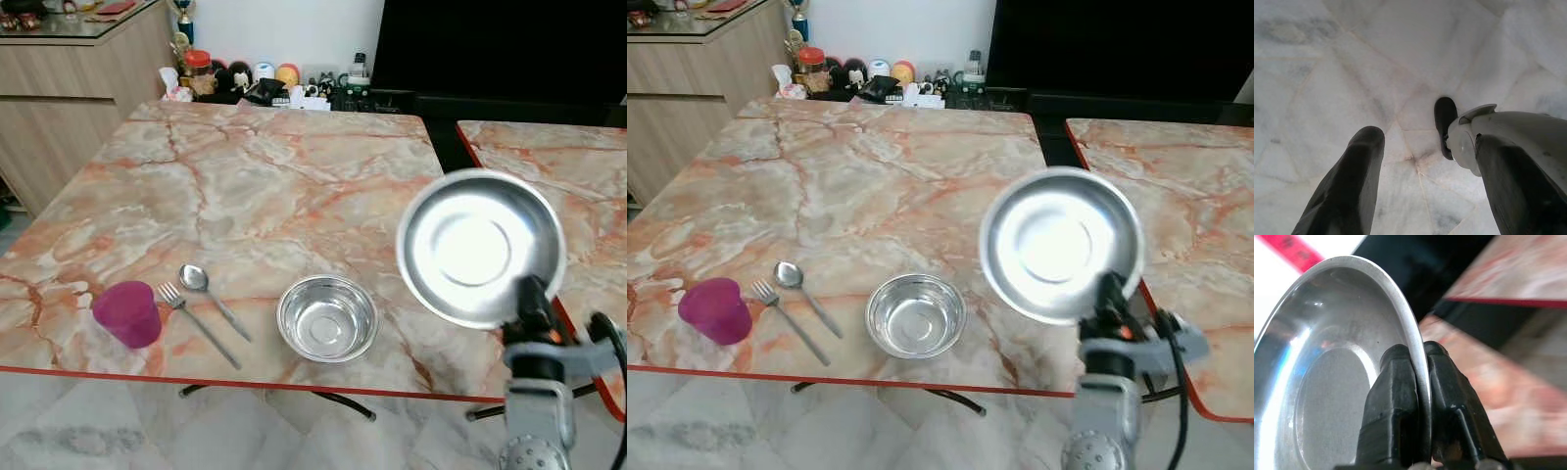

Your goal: Setting the table

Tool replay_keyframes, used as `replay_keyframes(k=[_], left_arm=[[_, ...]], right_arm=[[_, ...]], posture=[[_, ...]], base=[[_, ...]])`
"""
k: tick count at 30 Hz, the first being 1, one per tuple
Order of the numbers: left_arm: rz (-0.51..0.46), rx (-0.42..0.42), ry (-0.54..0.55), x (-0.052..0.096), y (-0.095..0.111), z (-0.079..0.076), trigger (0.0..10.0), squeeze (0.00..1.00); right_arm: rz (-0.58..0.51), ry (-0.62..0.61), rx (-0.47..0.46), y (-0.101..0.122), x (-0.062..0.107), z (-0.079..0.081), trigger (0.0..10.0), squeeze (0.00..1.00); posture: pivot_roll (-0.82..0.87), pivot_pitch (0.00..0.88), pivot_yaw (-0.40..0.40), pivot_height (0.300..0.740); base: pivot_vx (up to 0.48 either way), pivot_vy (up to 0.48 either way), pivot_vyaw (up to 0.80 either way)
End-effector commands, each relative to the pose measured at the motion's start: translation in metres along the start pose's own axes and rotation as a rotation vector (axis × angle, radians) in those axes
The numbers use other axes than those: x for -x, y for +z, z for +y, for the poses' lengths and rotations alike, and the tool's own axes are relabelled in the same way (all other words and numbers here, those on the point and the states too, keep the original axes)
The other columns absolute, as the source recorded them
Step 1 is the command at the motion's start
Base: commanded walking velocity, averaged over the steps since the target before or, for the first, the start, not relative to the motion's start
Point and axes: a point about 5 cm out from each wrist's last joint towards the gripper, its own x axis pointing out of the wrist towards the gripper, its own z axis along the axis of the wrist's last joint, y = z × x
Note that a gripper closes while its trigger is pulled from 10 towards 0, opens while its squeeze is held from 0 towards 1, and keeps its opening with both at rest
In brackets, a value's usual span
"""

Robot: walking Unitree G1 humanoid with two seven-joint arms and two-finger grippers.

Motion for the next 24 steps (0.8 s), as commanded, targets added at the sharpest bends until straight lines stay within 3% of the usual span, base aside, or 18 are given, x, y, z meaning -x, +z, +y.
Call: replay_keyframes(k=[1, 5, 10, 24], left_arm=[[0.033, 0.034, 0.027, 0.003, -0.009, 0.005, 10.0, 0.0], [0.018, 0.045, 0.043, -0.001, -0.001, 0.001, 10.0, 0.0], [-0.014, 0.155, 0.076, -0.002, 0.005, 0.005, 10.0, 0.0], [-0.078, 0.109, 0.077, -0.003, 0.022, 0.011, 10.0, 0.0]], right_arm=[[0.014, 0.037, -0.008, -0.001, 0.002, 0.004, 10.0, 0.0], [0.06, 0.099, 0.013, -0.002, 0.003, 0.007, 10.0, 0.0], [0.103, 0.172, 0.02, -0.002, 0.005, 0.012, 10.0, 0.0], [0.124, 0.221, 0.023, -0.007, 0.0, 0.013, 10.0, 0.0]], posture=[[-0.04, 0.087, -0.035, 0.74], [-0.05, 0.076, -0.037, 0.74], [-0.05, 0.039, -0.042, 0.74], [-0.04, 0.0, -0.032, 0.74]], base=[[0.0, 0.0, 0.0], [0.0, 0.0, 0.0], [0.0, 0.0, 0.0], [0.0, 0.0, 0.0]])
